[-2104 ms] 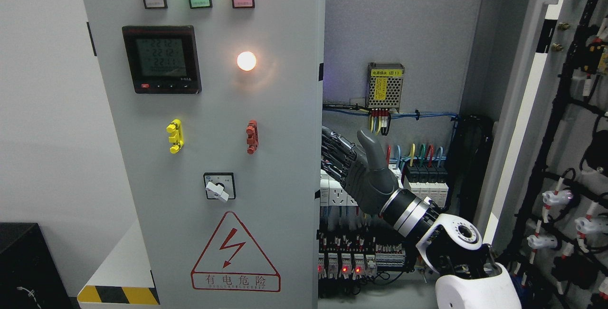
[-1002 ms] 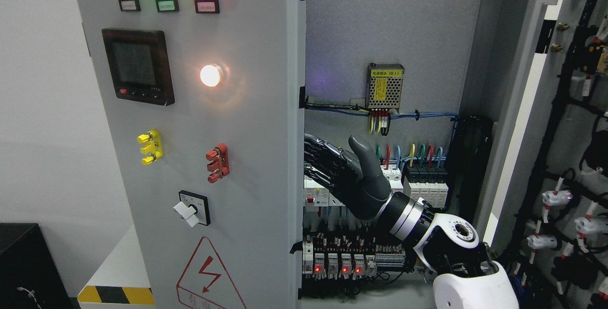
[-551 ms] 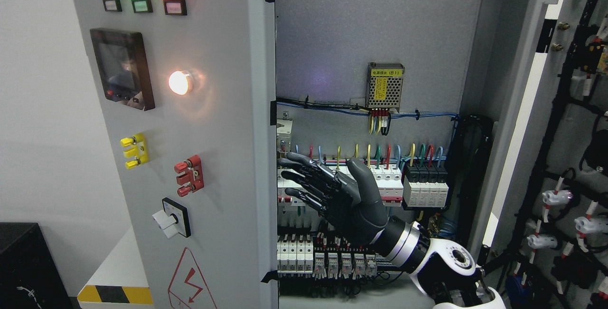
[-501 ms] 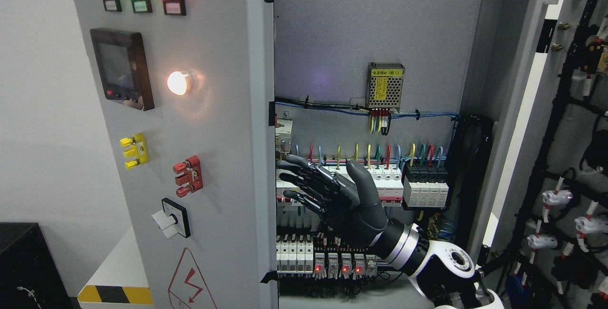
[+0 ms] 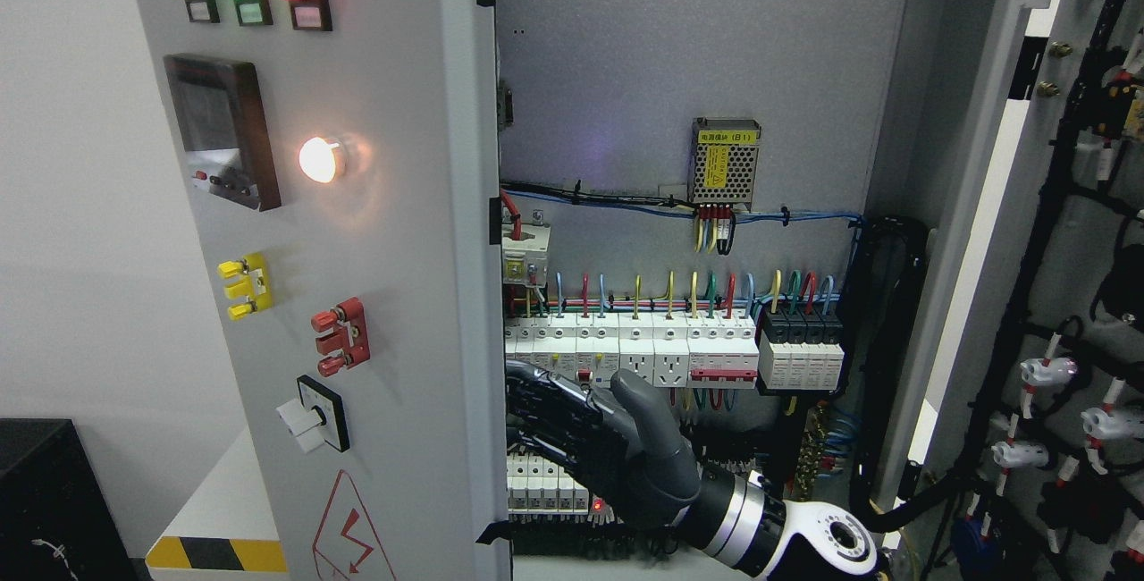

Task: Open door with both hands
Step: 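Hook the right hand behind the closed door's edge and pull it outward, then sweep the right hand outward, swinging the door fully open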

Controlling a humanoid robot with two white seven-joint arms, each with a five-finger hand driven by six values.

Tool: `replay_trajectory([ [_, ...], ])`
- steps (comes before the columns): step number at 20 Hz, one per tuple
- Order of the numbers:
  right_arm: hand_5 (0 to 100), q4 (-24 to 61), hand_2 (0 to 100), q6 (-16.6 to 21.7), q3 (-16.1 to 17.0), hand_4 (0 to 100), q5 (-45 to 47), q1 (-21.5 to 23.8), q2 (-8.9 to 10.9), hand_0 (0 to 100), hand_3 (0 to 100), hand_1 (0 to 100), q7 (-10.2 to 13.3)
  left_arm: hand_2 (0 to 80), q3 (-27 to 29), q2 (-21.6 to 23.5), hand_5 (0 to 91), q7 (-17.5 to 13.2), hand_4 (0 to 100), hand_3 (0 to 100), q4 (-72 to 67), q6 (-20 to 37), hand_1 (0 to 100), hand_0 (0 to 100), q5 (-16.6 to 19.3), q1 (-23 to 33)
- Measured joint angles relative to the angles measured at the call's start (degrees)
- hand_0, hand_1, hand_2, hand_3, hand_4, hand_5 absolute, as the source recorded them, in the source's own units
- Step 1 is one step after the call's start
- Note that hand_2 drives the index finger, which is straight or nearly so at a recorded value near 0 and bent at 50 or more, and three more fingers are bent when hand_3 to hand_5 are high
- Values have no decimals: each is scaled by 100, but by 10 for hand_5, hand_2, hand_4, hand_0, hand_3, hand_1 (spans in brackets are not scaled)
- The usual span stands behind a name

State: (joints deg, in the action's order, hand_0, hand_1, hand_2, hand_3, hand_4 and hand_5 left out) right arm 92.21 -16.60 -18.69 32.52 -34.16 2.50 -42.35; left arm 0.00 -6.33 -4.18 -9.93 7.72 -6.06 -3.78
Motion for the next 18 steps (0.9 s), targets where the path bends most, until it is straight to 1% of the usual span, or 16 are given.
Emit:
replay_trajectory([
  [9, 0, 330, 0, -40, -516, 0, 4, 58, 90, 0, 0, 0, -22, 0, 0, 0, 0, -1, 0, 0, 0, 0, 0, 0, 0, 0],
  [14, 0, 424, 0, -319, -744, 0, 12, 46, 91, 0, 0, 0, -12, 0, 0, 0, 0, -1, 0, 0, 0, 0, 0, 0, 0, 0],
  [18, 0, 474, 0, -381, -875, 0, 28, 14, 85, 0, 0, 0, 8, 0, 0, 0, 0, -6, 0, 0, 0, 0, 0, 0, 0, 0],
])
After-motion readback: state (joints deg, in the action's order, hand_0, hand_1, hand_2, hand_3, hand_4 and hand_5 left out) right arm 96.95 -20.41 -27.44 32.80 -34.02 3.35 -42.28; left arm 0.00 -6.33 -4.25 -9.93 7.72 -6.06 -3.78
